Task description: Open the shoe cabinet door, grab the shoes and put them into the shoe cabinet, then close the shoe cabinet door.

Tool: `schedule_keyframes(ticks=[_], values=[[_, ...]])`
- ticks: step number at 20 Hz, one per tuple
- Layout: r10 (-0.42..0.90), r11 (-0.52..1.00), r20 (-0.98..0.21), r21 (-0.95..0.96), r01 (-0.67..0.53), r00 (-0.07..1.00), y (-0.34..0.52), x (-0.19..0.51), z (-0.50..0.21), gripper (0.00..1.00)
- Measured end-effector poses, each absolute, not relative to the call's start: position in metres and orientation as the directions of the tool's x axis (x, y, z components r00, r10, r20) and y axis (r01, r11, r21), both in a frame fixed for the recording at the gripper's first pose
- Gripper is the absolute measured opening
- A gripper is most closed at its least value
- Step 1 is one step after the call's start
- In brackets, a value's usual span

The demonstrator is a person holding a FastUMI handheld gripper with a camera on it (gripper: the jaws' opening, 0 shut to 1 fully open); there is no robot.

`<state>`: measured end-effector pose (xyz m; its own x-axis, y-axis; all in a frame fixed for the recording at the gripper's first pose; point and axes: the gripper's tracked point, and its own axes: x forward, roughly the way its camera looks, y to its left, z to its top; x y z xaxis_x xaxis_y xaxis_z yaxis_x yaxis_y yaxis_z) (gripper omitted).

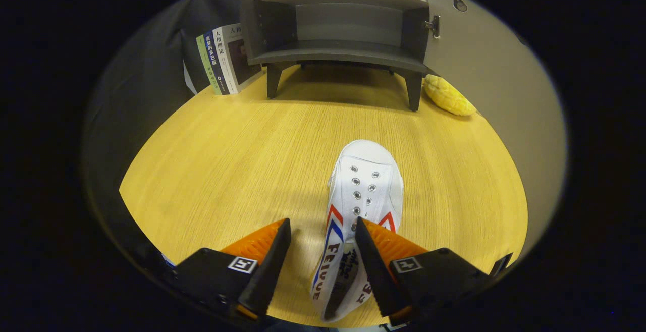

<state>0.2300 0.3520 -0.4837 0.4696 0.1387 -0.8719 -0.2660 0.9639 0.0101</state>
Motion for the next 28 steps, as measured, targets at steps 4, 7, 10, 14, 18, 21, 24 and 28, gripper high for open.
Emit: schedule_keyframes(ticks=[4, 7, 10, 14, 18, 21, 24, 28], values=[[0.126, 0.976, -0.874, 0.024, -0.217, 0.469, 0.346, 0.233, -0.49, 0.26], [0.124, 0.986, -0.878, 0.056, -0.157, 0.463, 0.346, 0.232, -0.489, 0.05], [0.11, 0.986, -0.867, 0.035, -0.162, 0.487, 0.343, 0.234, -0.477, 0.02], [0.183, 0.979, -0.843, 0.11, -0.17, 0.506, 0.348, 0.239, -0.453, 0.02], [0.22, 0.974, -0.801, 0.143, -0.178, 0.557, 0.358, 0.251, -0.422, 0.02], [0.251, 0.968, -0.758, 0.188, -0.167, 0.602, 0.366, 0.271, -0.386, 0.02], [0.271, 0.963, -0.709, 0.204, -0.179, 0.651, 0.372, 0.294, -0.349, 0.02], [0.294, 0.956, -0.649, 0.212, -0.204, 0.702, 0.378, 0.321, -0.305, 0.01]])
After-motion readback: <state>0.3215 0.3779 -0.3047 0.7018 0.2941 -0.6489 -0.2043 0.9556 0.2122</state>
